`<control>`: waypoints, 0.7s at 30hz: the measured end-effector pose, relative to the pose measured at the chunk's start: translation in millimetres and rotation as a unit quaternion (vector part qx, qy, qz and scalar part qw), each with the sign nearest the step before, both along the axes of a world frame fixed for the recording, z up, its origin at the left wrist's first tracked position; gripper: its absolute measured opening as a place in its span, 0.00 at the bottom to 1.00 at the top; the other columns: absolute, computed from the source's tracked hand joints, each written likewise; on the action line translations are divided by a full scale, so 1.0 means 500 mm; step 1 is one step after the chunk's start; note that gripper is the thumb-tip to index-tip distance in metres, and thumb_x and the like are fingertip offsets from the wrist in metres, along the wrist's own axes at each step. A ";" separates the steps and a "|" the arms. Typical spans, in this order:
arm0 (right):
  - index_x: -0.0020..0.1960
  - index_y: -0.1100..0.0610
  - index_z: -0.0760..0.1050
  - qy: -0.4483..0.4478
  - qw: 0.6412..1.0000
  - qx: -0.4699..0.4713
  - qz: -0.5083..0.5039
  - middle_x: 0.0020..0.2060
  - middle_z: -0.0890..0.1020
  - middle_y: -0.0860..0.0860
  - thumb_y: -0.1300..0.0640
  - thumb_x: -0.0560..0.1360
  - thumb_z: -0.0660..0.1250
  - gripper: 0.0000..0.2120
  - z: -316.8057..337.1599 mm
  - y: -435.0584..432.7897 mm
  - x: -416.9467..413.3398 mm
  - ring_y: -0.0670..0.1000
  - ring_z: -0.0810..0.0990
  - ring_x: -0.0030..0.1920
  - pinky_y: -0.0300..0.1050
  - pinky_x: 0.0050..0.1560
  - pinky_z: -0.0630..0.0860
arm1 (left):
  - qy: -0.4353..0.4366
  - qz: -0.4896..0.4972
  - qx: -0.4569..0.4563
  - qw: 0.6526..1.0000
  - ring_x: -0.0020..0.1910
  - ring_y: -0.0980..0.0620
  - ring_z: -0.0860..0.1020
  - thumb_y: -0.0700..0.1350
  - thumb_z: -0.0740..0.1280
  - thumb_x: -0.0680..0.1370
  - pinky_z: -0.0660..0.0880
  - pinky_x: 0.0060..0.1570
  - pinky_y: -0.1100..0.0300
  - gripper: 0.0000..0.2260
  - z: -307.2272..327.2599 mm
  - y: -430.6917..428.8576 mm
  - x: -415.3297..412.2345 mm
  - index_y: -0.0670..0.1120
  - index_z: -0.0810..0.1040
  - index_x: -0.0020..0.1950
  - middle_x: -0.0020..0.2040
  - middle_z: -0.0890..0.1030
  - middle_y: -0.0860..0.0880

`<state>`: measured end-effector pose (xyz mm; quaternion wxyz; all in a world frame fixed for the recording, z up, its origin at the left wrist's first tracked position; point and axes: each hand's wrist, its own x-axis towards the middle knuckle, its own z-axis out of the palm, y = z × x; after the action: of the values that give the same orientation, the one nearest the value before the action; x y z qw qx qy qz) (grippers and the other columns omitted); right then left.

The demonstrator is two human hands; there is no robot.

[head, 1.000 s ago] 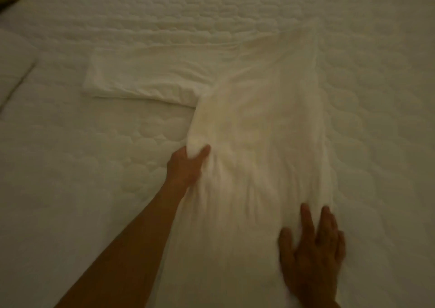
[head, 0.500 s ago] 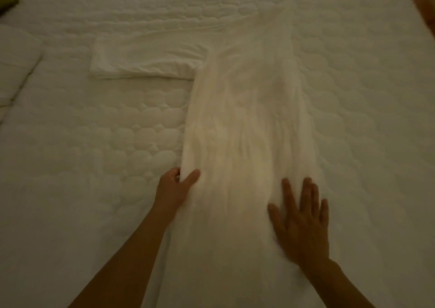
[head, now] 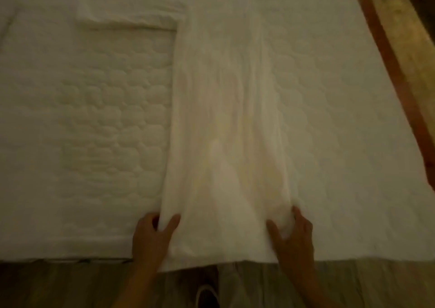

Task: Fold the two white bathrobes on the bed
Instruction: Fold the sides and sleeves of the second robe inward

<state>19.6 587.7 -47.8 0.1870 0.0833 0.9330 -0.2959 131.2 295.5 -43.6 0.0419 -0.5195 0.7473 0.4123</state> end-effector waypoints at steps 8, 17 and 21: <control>0.57 0.53 0.77 -0.085 0.995 -0.043 -0.034 0.51 0.83 0.54 0.35 0.77 0.61 0.23 0.055 0.061 0.037 0.55 0.82 0.49 0.54 0.54 0.80 | 0.057 0.060 0.074 0.994 0.45 0.46 0.80 0.55 0.71 0.77 0.71 0.36 0.61 0.11 0.025 0.066 0.068 0.49 0.75 0.45 0.43 0.79 0.52; 0.65 0.57 0.74 -0.243 0.904 0.259 0.241 0.55 0.81 0.52 0.36 0.78 0.63 0.27 0.098 0.056 -0.096 0.52 0.81 0.52 0.47 0.57 0.79 | -0.088 -0.148 -0.141 0.975 0.69 0.37 0.66 0.55 0.72 0.71 0.66 0.65 0.40 0.41 0.044 0.061 0.031 0.47 0.59 0.79 0.74 0.63 0.39; 0.74 0.55 0.69 0.059 0.948 0.189 0.248 0.65 0.79 0.56 0.37 0.77 0.57 0.32 0.088 -0.042 -0.186 0.58 0.80 0.61 0.55 0.65 0.75 | -0.016 -0.286 -0.257 0.923 0.72 0.37 0.71 0.62 0.56 0.77 0.72 0.65 0.40 0.33 0.043 0.037 -0.139 0.44 0.68 0.77 0.75 0.70 0.40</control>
<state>-73.6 566.9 -3.6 0.1796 -0.1343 0.9725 -0.0631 61.4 314.1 -22.3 0.0349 -0.2826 0.9438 0.1678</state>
